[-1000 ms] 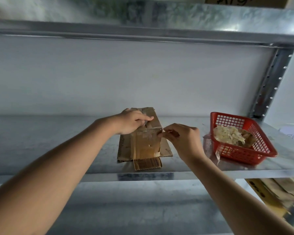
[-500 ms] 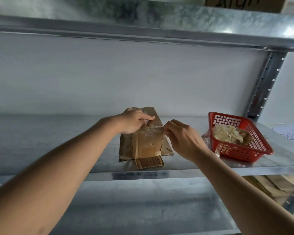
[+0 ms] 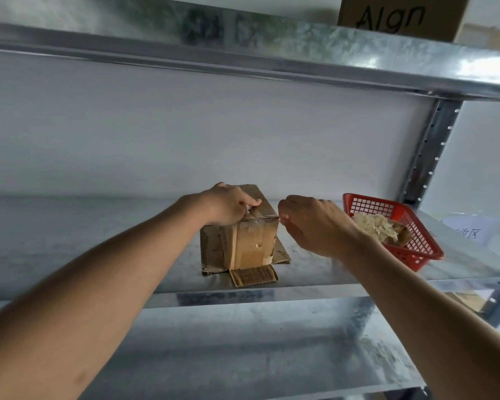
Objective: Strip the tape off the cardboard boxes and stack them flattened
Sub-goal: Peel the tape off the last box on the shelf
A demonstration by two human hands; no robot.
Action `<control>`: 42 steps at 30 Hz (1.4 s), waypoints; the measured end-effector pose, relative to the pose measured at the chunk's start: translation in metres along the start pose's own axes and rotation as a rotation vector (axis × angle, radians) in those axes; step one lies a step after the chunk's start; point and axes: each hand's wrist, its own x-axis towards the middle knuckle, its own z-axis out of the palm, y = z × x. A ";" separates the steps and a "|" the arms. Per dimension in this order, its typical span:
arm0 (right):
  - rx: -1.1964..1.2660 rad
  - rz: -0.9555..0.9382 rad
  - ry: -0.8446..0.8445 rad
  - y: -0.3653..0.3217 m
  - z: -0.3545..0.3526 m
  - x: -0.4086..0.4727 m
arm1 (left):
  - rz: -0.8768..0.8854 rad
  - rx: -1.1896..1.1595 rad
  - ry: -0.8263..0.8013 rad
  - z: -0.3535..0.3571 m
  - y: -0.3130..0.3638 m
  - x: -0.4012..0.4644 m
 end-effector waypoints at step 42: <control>0.618 0.507 0.238 -0.034 0.022 0.021 | 0.064 -0.250 -0.065 -0.001 -0.029 0.000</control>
